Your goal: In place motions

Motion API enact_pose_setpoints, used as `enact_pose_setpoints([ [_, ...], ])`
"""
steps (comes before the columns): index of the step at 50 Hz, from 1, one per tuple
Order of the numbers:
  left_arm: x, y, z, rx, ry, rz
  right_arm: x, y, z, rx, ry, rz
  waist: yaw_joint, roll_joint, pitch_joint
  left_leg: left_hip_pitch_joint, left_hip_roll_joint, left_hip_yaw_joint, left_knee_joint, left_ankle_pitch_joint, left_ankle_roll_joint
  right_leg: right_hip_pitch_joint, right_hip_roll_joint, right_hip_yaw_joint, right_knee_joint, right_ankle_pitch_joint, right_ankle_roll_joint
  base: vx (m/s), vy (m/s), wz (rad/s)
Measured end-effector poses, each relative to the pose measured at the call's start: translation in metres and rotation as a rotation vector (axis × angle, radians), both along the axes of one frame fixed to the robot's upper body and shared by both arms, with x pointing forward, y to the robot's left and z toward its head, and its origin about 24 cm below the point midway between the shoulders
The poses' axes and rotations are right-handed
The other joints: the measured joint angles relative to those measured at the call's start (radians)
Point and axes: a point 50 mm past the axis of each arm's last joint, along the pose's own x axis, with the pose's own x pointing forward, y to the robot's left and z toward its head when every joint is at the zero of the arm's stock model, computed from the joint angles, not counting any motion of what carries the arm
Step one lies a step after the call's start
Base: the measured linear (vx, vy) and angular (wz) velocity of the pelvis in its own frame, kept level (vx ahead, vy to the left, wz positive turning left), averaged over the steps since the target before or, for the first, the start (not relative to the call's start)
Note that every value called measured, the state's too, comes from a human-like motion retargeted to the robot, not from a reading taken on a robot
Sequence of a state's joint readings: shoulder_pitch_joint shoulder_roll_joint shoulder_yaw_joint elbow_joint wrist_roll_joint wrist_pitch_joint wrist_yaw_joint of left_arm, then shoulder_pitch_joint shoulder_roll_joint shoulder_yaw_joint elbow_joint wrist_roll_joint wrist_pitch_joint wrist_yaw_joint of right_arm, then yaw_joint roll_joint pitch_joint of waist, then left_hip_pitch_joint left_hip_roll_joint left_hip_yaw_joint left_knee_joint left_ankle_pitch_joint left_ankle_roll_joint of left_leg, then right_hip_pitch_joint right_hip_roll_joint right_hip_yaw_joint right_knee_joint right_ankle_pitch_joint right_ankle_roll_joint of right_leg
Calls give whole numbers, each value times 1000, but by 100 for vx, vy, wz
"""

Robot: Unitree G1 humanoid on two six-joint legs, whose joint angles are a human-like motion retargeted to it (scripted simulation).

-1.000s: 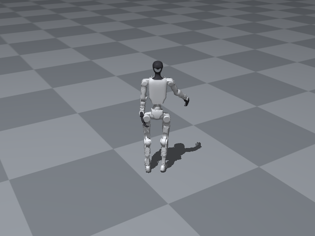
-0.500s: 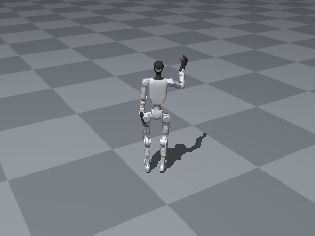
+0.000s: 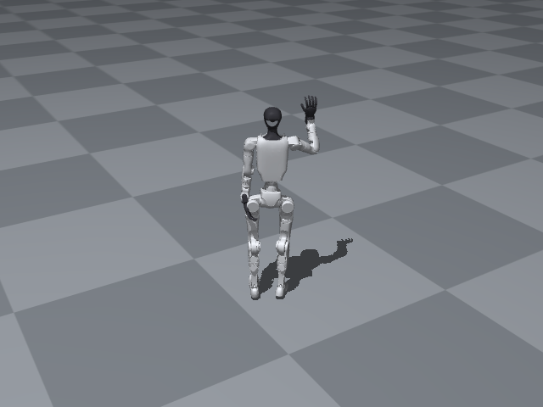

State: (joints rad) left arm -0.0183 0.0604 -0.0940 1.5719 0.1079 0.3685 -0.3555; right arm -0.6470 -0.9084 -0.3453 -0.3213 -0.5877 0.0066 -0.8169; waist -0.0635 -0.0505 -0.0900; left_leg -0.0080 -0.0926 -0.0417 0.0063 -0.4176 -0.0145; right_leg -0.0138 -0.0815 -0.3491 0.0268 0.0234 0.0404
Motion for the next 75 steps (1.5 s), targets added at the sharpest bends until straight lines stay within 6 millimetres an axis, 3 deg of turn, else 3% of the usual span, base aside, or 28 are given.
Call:
enact_pose_setpoints([
  [4,-2,0,0,2,6,13,28,-30,-16,247,159,46,0,-4,-5,2,1,2,-1,-2,1,0,1,1,0,0,0,0,0,0],
  [7,-4,0,0,2,10,21,51,-42,-33,425,267,180,-2,-4,-7,5,2,4,-2,-3,1,0,2,3,1,1,0,0,0,0],
  [11,-6,0,1,1,16,25,75,-39,-49,576,373,521,-6,-2,-9,7,3,10,-3,-4,1,-1,2,6,1,2,0,0,0,0],
  [15,-6,0,1,-2,17,25,74,-36,-47,572,325,779,-9,2,-10,5,5,16,-4,-5,0,-5,2,11,1,4,0,0,0,0],
  [18,-5,0,1,-4,15,18,59,-35,-40,495,201,704,-10,8,-10,3,6,18,-4,-5,1,-8,3,13,2,5,0,0,0,0],
  [23,-5,0,1,-7,14,10,26,-26,-23,275,29,383,-12,14,-8,2,6,22,-4,-6,1,-11,3,16,2,6,0,0,0,0],
  [27,-5,-1,0,-9,14,9,1,-2,-9,1,-82,207,-12,19,-6,4,6,26,-5,-8,2,-13,4,20,3,6,0,0,0,0],
  [32,-5,-1,0,-11,15,1,-20,35,-4,-321,-204,121,-14,25,-7,3,8,30,-5,-9,1,-15,5,23,3,7,-1,0,0,0],
  [37,-5,-1,0,-13,14,-3,-29,56,-6,-491,-267,77,-15,28,-8,1,9,29,-4,-9,0,-13,5,22,3,6,-1,0,0,0],
  [42,-3,-3,0,-14,9,-4,-22,50,-4,-429,-182,59,-10,26,-7,3,7,25,-4,-9,2,-10,6,18,3,4,-1,0,0,0],
  [47,-4,-3,0,-13,9,-3,-4,23,-4,-192,-72,80,-10,24,-10,4,6,17,-6,-8,3,-7,7,12,2,3,-1,0,0,0],
  [55,-8,-2,1,-8,20,15,32,-26,-27,256,110,186,-19,19,-10,6,6,9,-6,-7,2,-2,6,3,1,0,-1,0,0,0],
  [60,-11,-1,1,-6,32,16,43,-35,-39,419,144,354,-26,19,-11,5,8,14,-6,-8,-1,-5,6,6,1,1,-1,3,-3,-1],
  [66,-13,0,2,-7,40,6,34,-21,-34,313,57,412,-28,24,-14,4,14,31,-3,-12,-3,-13,8,18,2,3,-1,7,-6,-13],
  [75,-7,0,1,-15,23,-16,1,28,-17,-220,-128,147,-35,34,-13,3,21,47,0,-15,-6,-18,12,30,3,4,-2,1,-1,-3],
])
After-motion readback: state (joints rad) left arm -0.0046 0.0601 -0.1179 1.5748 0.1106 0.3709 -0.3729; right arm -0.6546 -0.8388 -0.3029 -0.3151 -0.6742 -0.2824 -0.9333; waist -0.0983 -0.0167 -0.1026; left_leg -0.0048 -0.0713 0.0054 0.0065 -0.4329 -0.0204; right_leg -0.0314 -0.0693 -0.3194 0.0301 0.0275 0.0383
